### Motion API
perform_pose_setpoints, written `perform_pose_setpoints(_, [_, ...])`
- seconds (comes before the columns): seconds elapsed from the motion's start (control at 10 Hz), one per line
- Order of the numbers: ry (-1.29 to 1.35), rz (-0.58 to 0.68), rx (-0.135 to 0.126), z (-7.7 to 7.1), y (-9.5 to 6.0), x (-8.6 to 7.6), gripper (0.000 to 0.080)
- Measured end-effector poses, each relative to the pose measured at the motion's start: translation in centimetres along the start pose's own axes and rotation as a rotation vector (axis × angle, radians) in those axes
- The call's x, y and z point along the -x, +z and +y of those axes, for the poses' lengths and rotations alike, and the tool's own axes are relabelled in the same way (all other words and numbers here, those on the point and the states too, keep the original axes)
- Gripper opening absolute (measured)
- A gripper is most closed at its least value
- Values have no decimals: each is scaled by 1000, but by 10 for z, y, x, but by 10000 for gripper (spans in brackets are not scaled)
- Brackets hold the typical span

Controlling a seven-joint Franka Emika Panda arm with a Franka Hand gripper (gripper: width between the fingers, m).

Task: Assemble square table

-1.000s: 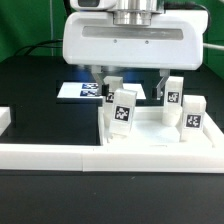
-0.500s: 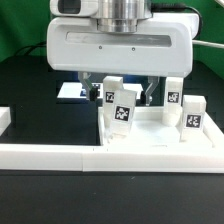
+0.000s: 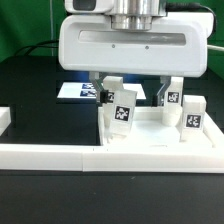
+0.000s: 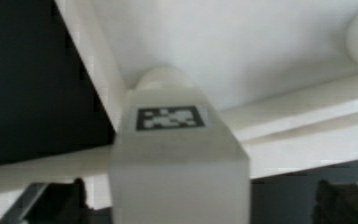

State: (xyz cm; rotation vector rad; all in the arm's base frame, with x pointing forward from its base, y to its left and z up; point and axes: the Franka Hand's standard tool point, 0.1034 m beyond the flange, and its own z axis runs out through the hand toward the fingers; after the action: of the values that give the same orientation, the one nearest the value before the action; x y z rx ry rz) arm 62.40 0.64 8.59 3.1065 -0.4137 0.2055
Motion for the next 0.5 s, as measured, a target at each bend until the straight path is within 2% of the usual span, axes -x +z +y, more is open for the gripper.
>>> perform_pose_setpoints(0.2, [158,0,1,0,0,0,292])
perform_pose_setpoints(0.5, [356,-1,3,3,1,0,293])
